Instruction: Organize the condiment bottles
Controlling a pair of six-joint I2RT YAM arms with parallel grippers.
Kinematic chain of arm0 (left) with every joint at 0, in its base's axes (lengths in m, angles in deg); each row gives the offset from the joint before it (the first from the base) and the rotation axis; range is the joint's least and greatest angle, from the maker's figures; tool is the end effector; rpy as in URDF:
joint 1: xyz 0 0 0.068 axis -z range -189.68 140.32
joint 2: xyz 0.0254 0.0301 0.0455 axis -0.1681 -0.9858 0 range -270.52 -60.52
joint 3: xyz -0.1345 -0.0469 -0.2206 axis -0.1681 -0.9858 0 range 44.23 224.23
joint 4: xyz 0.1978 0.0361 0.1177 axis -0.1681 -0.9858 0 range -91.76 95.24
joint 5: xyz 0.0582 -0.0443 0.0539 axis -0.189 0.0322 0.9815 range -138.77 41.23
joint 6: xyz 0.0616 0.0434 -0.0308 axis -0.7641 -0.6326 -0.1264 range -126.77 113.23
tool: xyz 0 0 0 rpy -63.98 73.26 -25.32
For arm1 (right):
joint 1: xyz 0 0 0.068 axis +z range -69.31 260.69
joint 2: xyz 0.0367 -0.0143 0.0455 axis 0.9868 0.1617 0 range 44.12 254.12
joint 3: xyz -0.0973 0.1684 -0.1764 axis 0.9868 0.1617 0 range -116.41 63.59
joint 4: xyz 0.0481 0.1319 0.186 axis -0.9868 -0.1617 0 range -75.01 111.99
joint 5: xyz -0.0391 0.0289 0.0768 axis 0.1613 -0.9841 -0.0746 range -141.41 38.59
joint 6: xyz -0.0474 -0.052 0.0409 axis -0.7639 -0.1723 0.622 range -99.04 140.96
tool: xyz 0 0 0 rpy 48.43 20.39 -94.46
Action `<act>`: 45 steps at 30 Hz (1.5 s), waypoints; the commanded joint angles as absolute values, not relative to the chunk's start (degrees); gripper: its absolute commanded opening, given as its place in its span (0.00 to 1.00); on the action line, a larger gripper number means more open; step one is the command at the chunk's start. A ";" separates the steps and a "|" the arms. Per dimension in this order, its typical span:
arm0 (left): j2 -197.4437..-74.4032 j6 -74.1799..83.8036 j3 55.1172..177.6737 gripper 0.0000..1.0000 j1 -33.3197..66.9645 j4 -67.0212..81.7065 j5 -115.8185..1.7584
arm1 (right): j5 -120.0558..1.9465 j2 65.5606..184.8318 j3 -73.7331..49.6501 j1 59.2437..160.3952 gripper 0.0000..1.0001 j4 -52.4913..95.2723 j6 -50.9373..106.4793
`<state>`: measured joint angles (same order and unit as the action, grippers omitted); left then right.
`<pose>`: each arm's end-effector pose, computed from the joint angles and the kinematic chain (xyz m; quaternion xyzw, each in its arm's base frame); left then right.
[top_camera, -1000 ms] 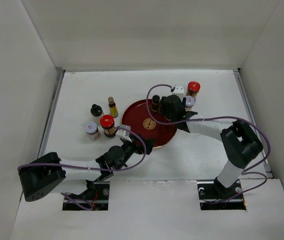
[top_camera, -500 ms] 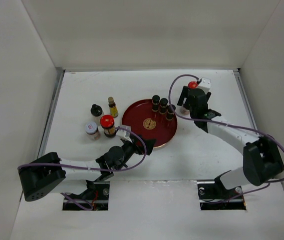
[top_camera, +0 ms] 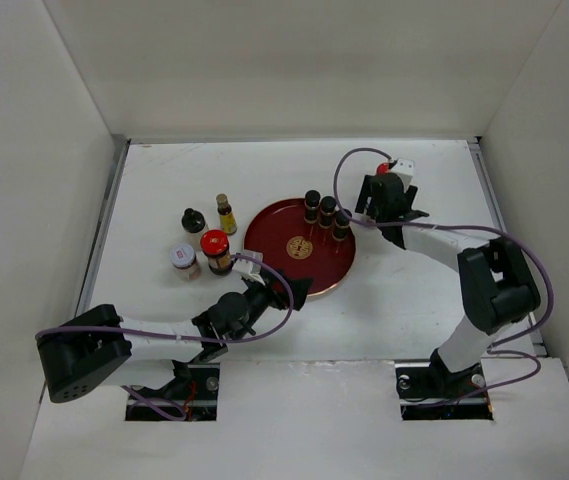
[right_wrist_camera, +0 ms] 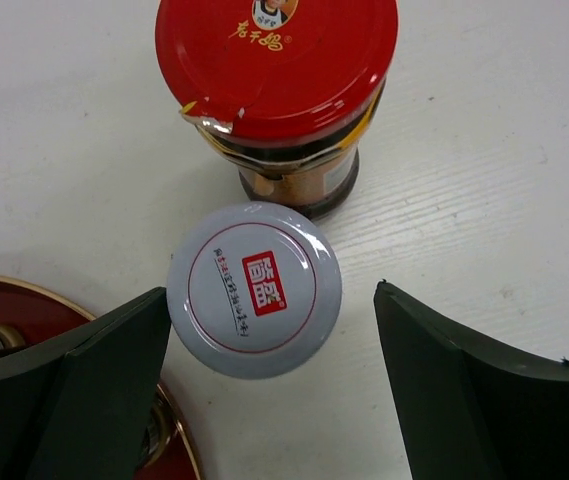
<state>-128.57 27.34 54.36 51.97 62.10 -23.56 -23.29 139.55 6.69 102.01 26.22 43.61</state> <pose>0.1347 -0.1861 0.1962 0.0173 0.7128 -0.4026 0.5740 0.3491 0.1005 0.2024 0.1235 0.8563 -0.0295 0.5007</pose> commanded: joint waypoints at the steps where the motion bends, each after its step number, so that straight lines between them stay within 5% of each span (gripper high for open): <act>1: -128.46 27.60 54.60 1.00 52.24 65.53 -23.98 | -23.82 141.23 4.00 101.30 0.87 31.38 43.02; 11: -127.84 27.51 54.33 1.00 51.89 65.53 -23.98 | -19.96 136.60 8.21 101.39 0.49 32.62 43.63; 27: -126.61 27.25 53.81 1.00 50.92 65.53 -23.28 | -12.83 108.19 21.94 119.83 0.45 21.11 49.43; 45: -122.22 29.09 50.91 1.00 47.41 65.18 -22.23 | -17.58 140.52 1.46 129.16 0.46 35.16 42.84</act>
<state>-123.91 27.93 51.82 48.06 62.47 -23.16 -18.95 139.53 6.23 128.81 25.58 44.86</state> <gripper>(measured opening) 0.997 0.711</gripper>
